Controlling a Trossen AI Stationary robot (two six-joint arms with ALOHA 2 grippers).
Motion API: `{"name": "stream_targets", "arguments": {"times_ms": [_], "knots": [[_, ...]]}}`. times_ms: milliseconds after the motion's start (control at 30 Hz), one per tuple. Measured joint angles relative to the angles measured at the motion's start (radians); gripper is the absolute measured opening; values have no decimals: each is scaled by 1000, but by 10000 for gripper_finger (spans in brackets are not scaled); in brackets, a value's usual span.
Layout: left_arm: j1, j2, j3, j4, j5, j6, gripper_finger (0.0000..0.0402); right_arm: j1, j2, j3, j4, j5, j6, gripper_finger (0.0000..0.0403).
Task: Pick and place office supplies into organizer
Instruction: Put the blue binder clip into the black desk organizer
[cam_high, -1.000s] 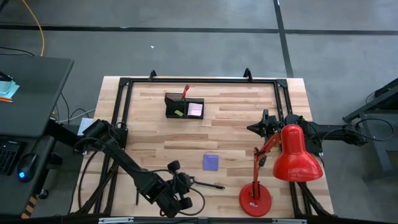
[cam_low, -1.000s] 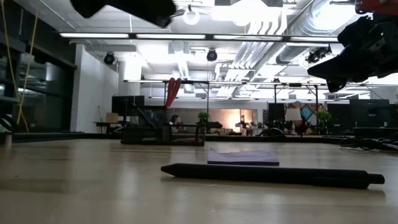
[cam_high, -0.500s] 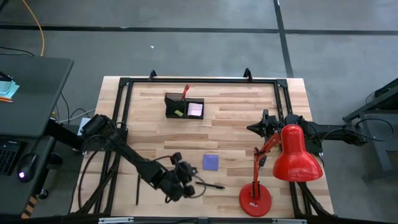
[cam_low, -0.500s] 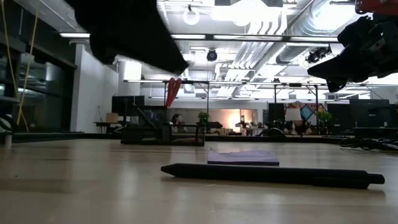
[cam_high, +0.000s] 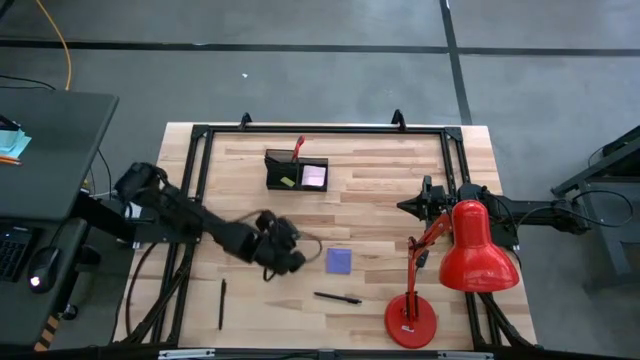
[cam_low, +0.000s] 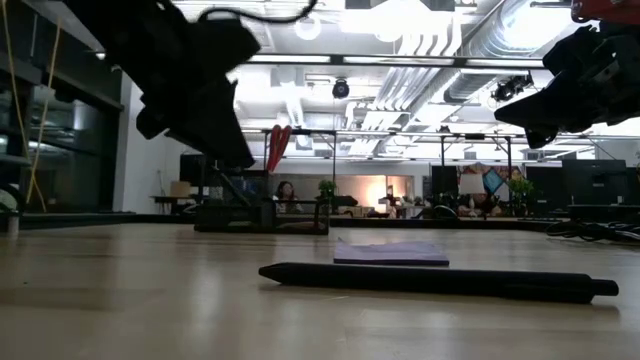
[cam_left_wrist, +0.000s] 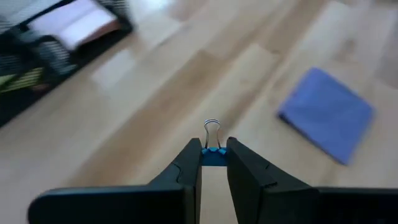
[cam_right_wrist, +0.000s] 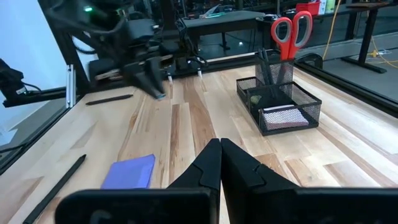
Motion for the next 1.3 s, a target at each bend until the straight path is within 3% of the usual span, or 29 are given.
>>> {"name": "stream_targets", "arguments": {"times_ms": [233,533,667,833,1300], "knots": [[193,-105,-32,-165,95,32,40,0,0,0,1,0,0,0],[533,-140,-29,-162,324,234,40,0,0,0,1,0,0,0],[642,-139,-29,-165,399,253,40,0,0,0,1,0,0,0],[686,-139,-29,-163,450,292,40,0,-1,0,0,0,0,0],[708,-138,-29,-159,427,313,40,0,-1,0,0,0,0,0]]}}
